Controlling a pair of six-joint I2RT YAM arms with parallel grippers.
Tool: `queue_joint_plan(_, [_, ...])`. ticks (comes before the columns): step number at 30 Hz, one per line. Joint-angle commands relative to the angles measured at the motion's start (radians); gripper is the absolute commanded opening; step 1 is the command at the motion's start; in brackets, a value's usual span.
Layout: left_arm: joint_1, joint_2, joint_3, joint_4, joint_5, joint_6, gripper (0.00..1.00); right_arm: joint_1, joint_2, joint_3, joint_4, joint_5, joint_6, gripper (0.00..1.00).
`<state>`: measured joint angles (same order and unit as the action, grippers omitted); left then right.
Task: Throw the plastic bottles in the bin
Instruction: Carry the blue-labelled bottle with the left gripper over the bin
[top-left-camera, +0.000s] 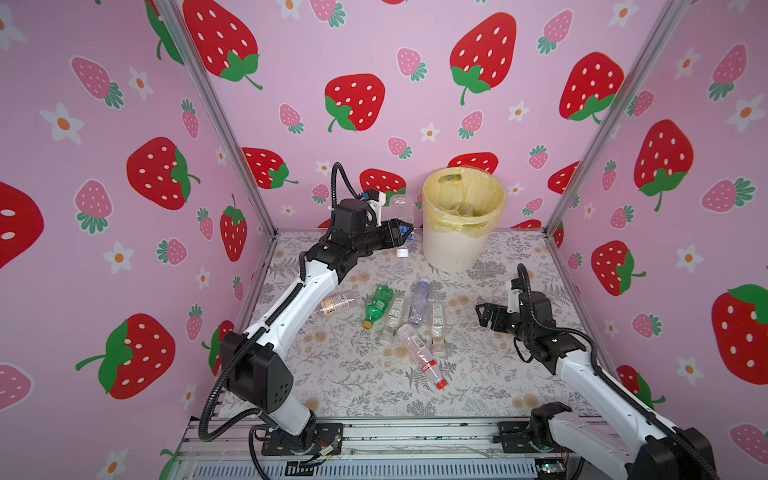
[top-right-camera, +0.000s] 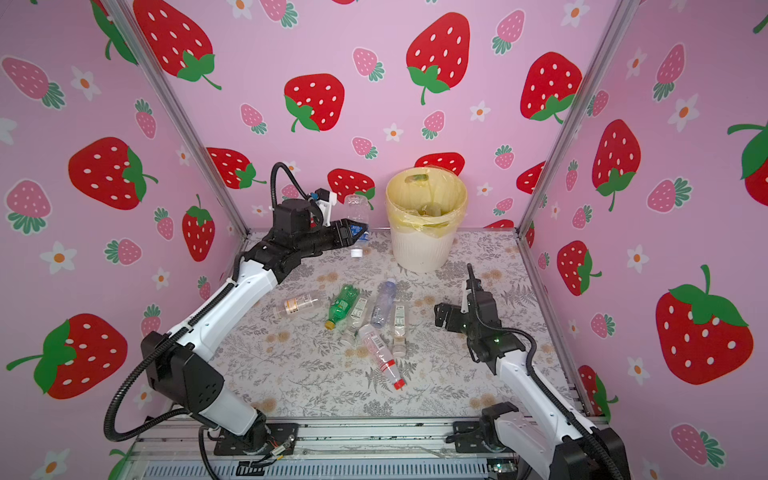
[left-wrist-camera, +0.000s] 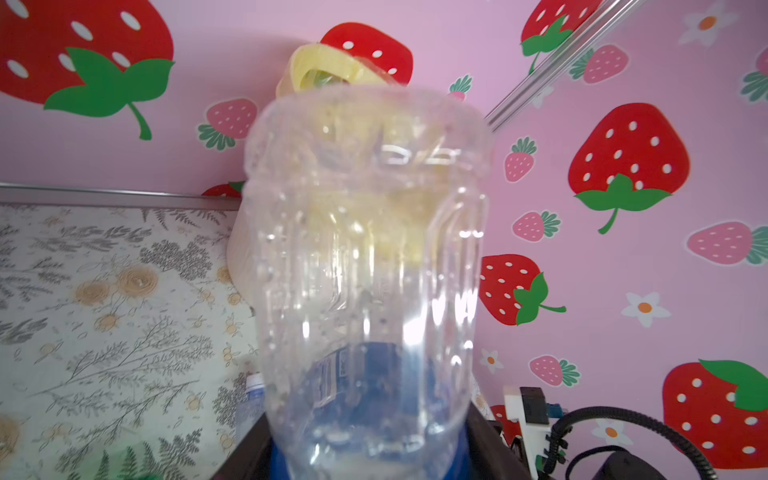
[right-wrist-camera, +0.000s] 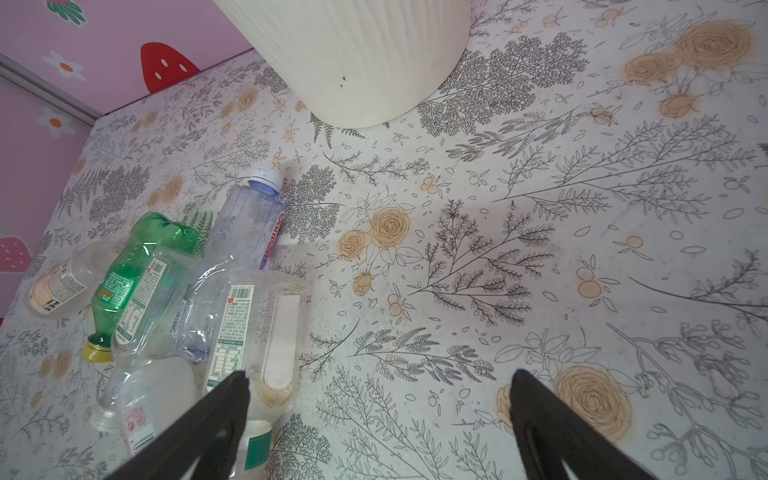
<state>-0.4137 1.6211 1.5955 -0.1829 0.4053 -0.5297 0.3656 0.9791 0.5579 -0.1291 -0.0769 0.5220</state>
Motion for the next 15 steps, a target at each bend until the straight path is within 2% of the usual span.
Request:
queue_joint_plan(1, [-0.005, 0.017, 0.055, 0.137, 0.07, -0.017, 0.51, 0.003, 0.013, -0.001, -0.006, 0.028, -0.014, 0.99])
queue_joint_plan(3, [-0.005, -0.004, 0.007, 0.185, 0.077, -0.019, 0.51, 0.003, 0.022, 0.005, -0.007, 0.027, -0.016, 0.99])
queue_joint_plan(7, [-0.015, -0.076, -0.129, 0.279, -0.011, -0.01, 0.51, 0.003, 0.032, 0.005, -0.004, 0.039, -0.019, 0.99])
queue_joint_plan(15, [-0.097, -0.05, -0.055, 0.131, -0.168, 0.112, 0.51, 0.003, 0.072, 0.009, 0.015, 0.049, -0.022, 0.99])
